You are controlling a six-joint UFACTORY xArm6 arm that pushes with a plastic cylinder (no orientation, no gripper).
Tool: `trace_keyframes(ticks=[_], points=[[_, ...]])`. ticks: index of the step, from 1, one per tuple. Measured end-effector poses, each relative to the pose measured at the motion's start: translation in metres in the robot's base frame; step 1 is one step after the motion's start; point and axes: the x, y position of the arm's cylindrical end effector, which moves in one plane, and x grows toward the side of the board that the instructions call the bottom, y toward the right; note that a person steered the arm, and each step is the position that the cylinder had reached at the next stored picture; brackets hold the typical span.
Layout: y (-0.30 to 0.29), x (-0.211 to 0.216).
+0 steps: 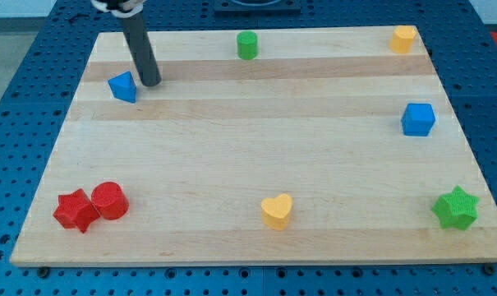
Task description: Move blue triangle towards the center left
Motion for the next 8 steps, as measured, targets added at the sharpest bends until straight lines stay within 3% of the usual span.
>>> trace_keyframes(ticks=[2, 5, 6, 8], points=[[0.014, -0.052], [-0.049, -0.057], [-0.058, -0.044], [-0.058, 0.039]])
